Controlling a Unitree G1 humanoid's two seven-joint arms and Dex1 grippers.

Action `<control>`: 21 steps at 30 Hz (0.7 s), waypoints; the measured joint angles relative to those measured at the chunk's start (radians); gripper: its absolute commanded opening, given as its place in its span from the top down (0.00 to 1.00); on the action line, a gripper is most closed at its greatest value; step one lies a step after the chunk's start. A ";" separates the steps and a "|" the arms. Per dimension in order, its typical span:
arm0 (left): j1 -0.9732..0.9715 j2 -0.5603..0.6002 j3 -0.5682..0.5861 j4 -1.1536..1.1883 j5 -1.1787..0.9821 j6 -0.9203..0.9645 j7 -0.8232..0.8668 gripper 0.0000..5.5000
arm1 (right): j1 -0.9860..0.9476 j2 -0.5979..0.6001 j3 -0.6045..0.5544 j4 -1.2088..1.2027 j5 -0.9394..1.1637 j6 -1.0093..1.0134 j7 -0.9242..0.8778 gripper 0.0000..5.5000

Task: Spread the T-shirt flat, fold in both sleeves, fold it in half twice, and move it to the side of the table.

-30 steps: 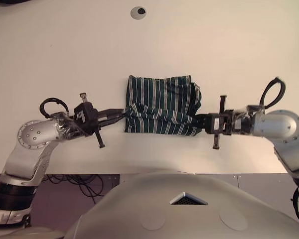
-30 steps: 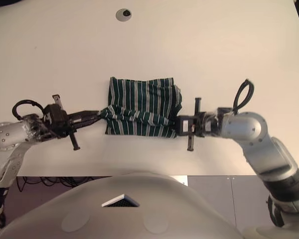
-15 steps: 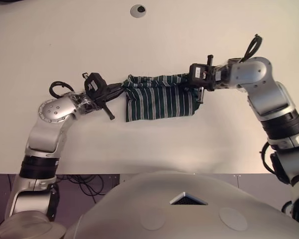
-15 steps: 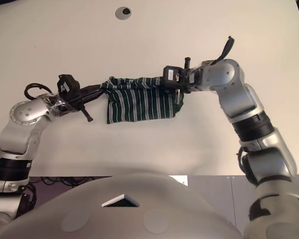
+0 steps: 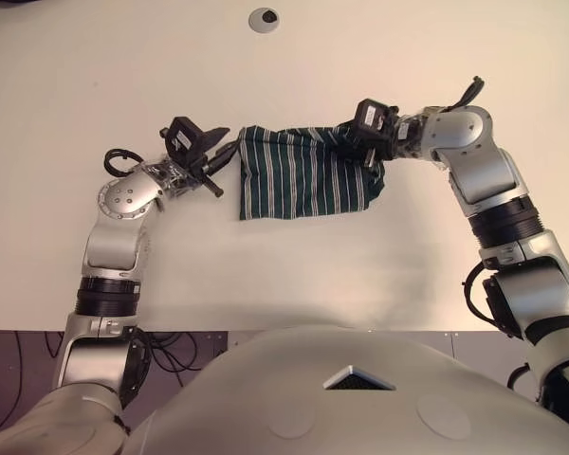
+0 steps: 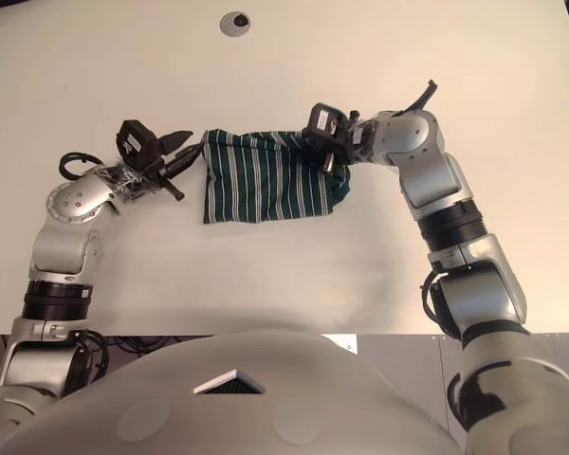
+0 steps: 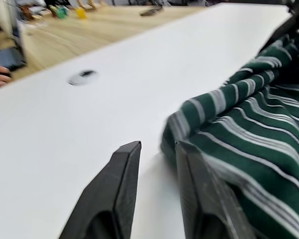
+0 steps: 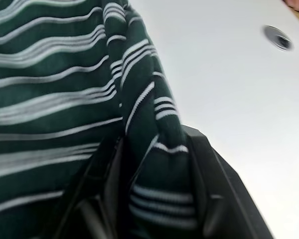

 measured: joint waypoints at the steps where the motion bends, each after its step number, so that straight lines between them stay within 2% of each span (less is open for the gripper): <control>1: -0.001 -0.003 0.010 0.016 0.007 -0.014 0.008 0.78 | 0.000 0.017 -0.036 0.001 0.029 0.015 -0.001 0.72; 6: -0.007 -0.015 0.043 0.081 0.024 -0.071 0.034 0.78 | -0.001 0.025 -0.123 -0.003 0.100 0.026 -0.020 0.72; 11: -0.007 -0.041 0.054 0.101 0.039 -0.181 0.038 0.78 | -0.001 0.026 -0.147 -0.001 0.106 0.006 -0.039 0.72; 13: -0.008 -0.062 0.049 0.095 0.040 -0.218 0.032 0.78 | -0.001 0.027 -0.146 -0.007 0.108 0.008 -0.038 0.65; 15: -0.007 -0.073 0.046 0.084 0.039 -0.247 0.028 0.83 | -0.001 0.028 -0.147 -0.008 0.104 0.002 -0.055 0.60; 17: -0.008 -0.107 0.056 0.084 0.006 -0.264 0.031 0.89 | 0.009 0.036 -0.155 -0.034 0.082 -0.066 -0.112 0.64; 21: -0.031 -0.233 0.065 0.208 0.017 -0.420 0.114 0.99 | 0.052 0.145 -0.146 -0.092 0.065 -0.193 -0.199 0.75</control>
